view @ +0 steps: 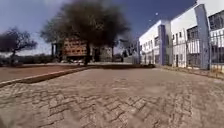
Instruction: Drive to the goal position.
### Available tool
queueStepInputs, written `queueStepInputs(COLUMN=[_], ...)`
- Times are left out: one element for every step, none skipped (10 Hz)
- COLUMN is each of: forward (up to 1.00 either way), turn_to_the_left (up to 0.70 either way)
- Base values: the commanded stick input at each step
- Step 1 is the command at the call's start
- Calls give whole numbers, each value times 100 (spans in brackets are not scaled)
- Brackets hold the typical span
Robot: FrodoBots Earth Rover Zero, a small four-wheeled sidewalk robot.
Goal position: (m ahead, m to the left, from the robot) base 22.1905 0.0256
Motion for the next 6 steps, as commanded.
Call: queueStepInputs(forward=[100,100,100,100,100,100], turn_to_the_left=[0,0,0,0,0,0])
